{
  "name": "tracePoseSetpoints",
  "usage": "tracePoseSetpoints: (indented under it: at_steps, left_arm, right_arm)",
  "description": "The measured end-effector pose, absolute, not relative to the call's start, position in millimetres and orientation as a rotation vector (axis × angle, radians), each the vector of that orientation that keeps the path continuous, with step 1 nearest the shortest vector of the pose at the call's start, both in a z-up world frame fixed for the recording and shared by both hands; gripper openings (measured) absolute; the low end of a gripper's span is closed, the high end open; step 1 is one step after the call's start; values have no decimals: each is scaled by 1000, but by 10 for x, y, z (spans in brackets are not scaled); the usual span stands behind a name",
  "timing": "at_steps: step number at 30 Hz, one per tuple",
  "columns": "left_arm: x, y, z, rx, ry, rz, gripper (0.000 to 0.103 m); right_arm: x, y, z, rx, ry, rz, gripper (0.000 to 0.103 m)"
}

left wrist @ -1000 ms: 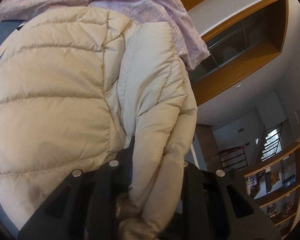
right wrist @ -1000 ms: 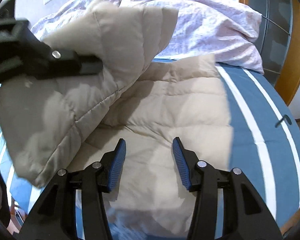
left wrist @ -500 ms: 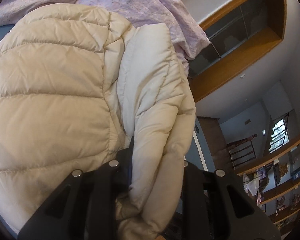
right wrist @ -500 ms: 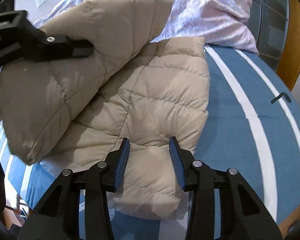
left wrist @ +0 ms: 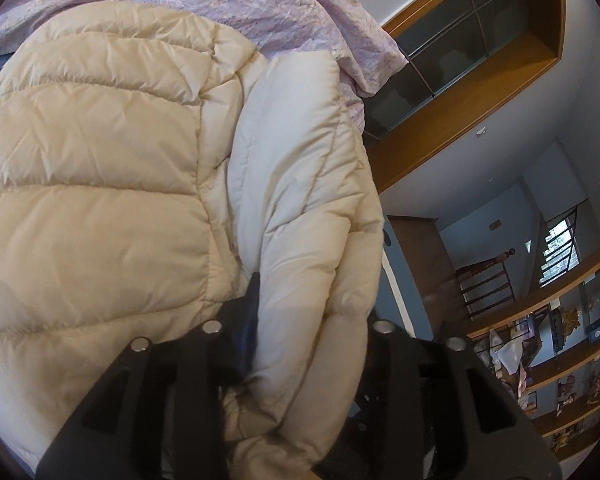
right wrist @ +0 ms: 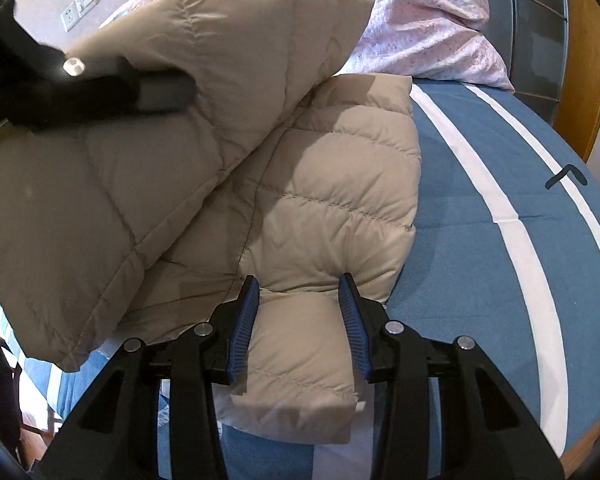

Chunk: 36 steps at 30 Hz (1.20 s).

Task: Fold large clothes
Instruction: 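Lift and fold the jacket side over the body with the left gripper while the right gripper holds it down, then open the left gripper on the fold and move the right gripper to the other jacket side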

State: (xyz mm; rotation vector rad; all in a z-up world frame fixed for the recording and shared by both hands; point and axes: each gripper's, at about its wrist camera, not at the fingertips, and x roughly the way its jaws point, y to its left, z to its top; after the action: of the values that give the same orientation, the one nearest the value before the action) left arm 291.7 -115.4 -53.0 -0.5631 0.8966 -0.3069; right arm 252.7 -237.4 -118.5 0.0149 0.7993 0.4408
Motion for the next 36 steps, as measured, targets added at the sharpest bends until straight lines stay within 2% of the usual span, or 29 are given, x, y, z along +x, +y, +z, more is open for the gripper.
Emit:
tracePoseSetpoints:
  at_steps: [1, 3, 10, 24, 36]
  left_arm:
    - [2904, -1154, -514, -565, 895, -308, 50]
    - [2871, -1139, -454, -566, 888, -307, 58]
    - [2721, -1060, -250, -486, 858, -245, 65]
    - [2475, -738, -232, -363, 833, -66, 65]
    - [2520, -1025, -480, -233, 844, -42, 70]
  right_arm:
    - [2531, -2377, -1186, 17, 800, 440, 43]
    - [2536, -2387, -1184, 25, 803, 438, 43]
    - [2580, -2432, -1180, 38, 805, 432, 43]
    - [2588, -2455, -1192, 49, 812, 426, 44]
    - [2655, -2547, -1183, 77, 816, 430, 44]
